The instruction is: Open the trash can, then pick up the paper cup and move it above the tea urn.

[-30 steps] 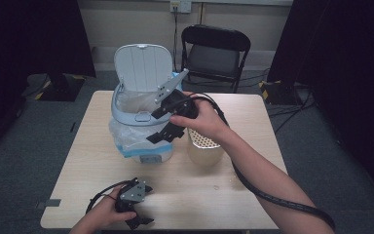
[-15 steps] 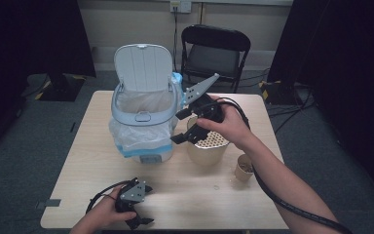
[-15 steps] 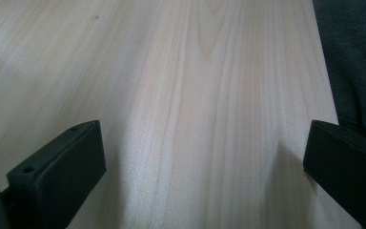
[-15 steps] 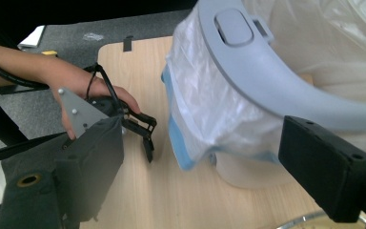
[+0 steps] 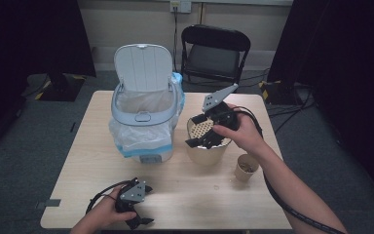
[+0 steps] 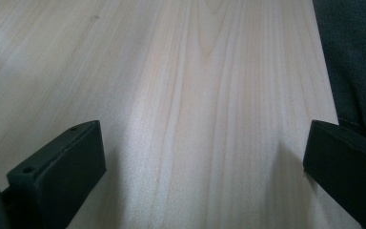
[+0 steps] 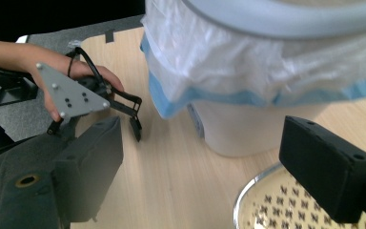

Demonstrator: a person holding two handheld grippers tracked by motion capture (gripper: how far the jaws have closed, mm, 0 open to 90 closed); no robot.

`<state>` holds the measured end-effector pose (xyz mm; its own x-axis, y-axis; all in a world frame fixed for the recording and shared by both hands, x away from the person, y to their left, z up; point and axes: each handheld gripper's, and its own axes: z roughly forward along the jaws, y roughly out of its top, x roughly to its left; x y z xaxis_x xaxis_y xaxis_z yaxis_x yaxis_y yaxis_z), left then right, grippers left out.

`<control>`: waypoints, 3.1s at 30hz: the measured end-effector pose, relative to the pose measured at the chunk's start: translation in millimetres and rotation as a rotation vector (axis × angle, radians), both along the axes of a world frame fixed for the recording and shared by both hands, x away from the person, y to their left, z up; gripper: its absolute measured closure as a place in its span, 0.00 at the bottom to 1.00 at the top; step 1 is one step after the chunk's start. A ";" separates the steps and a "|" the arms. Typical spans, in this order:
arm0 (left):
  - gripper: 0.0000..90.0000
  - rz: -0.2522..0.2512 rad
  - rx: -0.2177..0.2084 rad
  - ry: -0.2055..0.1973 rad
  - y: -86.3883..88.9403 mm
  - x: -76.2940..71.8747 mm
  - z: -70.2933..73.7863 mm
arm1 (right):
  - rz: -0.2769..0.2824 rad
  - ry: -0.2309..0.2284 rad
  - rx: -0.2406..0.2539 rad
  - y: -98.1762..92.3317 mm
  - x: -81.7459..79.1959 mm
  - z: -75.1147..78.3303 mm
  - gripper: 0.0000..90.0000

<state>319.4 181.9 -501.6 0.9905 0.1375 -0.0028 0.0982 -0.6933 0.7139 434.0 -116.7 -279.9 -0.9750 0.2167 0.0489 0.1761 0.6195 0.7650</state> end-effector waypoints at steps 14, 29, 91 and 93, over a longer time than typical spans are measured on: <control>0.00 0.000 -0.002 0.014 -0.3 -0.5 -0.5 | -0.096 0.030 0.006 -52.7 -3.3 -32.3 0.16; 0.00 -0.001 -0.001 0.014 -0.3 -0.4 -0.6 | -0.186 0.030 -0.011 -97.4 -9.4 -60.1 0.16; 0.00 -0.001 0.003 0.012 -0.2 -0.4 -0.2 | -0.402 0.023 -0.014 -201.4 -50.6 -136.5 0.16; 0.00 -0.001 0.001 0.013 -0.3 -0.5 -0.3 | -0.403 0.028 0.012 -203.7 -50.8 -138.7 0.16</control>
<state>318.9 181.7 -501.9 0.9905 0.1365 -0.0153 0.1067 -0.6944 0.7116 383.2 -320.5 -418.7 -0.8104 0.5806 0.0788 0.4237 0.4879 0.7632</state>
